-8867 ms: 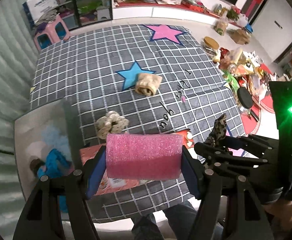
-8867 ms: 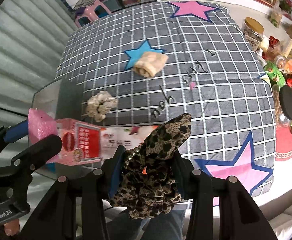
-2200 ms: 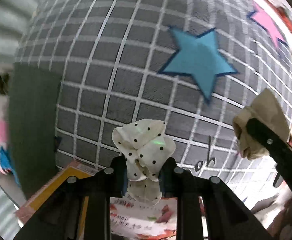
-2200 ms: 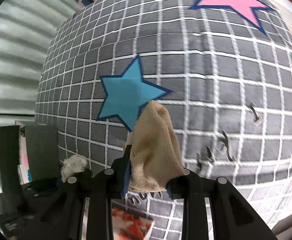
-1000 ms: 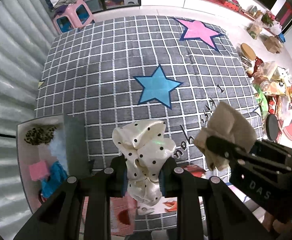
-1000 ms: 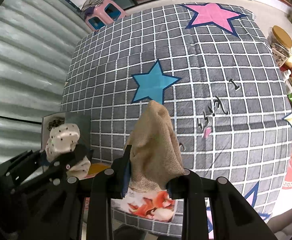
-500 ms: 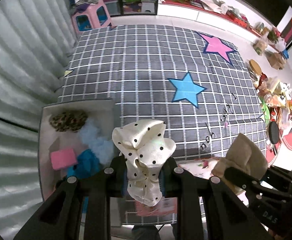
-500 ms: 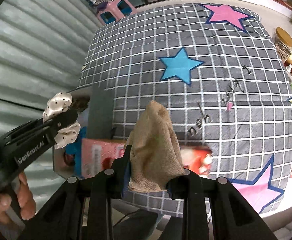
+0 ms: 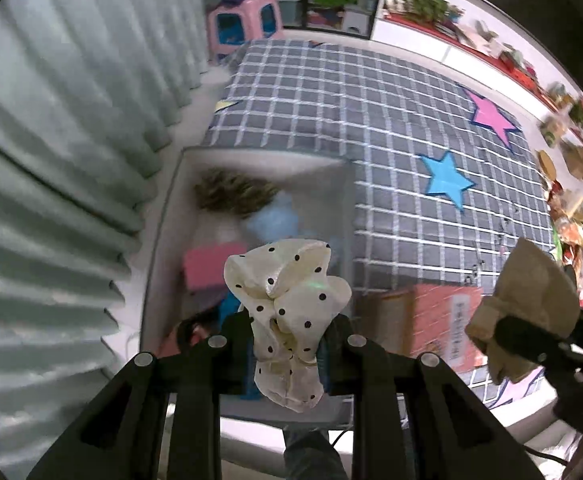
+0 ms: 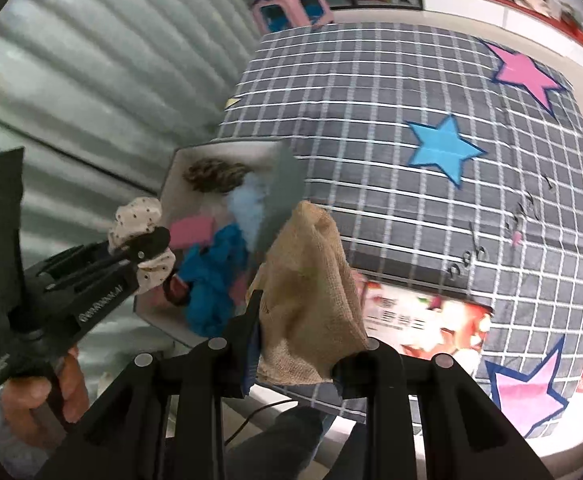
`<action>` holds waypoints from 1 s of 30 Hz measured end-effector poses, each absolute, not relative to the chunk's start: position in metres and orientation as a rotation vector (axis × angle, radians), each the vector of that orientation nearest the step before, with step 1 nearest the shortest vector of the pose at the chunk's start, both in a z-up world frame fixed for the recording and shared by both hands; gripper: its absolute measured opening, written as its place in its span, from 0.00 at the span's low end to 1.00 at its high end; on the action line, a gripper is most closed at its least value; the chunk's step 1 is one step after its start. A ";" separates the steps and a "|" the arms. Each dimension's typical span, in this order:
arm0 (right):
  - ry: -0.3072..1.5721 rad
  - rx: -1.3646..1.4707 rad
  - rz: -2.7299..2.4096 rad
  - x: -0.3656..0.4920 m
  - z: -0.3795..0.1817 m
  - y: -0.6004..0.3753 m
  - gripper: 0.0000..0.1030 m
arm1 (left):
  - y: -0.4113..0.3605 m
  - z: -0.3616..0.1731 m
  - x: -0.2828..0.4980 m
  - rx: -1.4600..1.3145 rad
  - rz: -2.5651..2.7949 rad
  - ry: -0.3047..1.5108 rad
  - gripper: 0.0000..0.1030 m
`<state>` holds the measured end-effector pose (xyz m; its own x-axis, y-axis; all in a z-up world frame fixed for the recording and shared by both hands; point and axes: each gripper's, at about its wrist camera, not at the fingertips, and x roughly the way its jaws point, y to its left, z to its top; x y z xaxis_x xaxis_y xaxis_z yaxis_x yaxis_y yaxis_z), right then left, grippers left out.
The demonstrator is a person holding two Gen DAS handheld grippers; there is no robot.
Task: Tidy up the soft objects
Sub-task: 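Lift the scrunchie and beige sock and carry them over the white box, then lower the scrunchie and beige sock into the box and open both tools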
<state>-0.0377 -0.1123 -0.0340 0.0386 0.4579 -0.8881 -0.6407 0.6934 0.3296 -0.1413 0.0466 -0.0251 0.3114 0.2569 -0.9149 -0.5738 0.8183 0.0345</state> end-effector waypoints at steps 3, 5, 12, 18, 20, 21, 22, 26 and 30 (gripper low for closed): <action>1.275 -0.223 0.881 -0.049 -0.033 -0.092 0.29 | 0.060 -0.032 -0.159 -0.356 0.592 1.132 0.25; 1.274 -0.247 0.895 -0.054 -0.032 -0.081 0.29 | 0.066 -0.034 -0.168 -0.374 0.605 1.131 0.25; 1.263 -0.329 0.950 -0.066 -0.031 -0.038 0.29 | 0.086 -0.040 -0.183 -0.405 0.642 1.121 0.25; 1.248 -0.376 0.975 -0.066 -0.028 -0.007 0.29 | 0.099 -0.047 -0.181 -0.419 0.649 1.127 0.25; 1.250 -0.383 0.976 -0.063 -0.030 0.001 0.29 | 0.102 -0.050 -0.179 -0.418 0.648 1.132 0.25; 1.251 -0.390 0.973 -0.061 -0.031 0.006 0.29 | 0.103 -0.051 -0.177 -0.415 0.650 1.134 0.25; 1.253 -0.392 0.972 -0.058 -0.032 0.009 0.29 | 0.104 -0.052 -0.176 -0.414 0.650 1.136 0.25; 1.259 -0.403 0.964 -0.050 -0.036 0.021 0.29 | 0.110 -0.057 -0.170 -0.413 0.652 1.140 0.25; 1.271 -0.412 0.954 -0.043 -0.043 0.031 0.29 | 0.117 -0.064 -0.165 -0.423 0.657 1.148 0.25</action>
<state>-0.0429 0.0315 -0.0426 -0.0031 0.3719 -0.9283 -0.7876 0.5711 0.2314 -0.1654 0.1167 -0.0639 0.2567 0.2590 -0.9312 -0.6716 0.7406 0.0209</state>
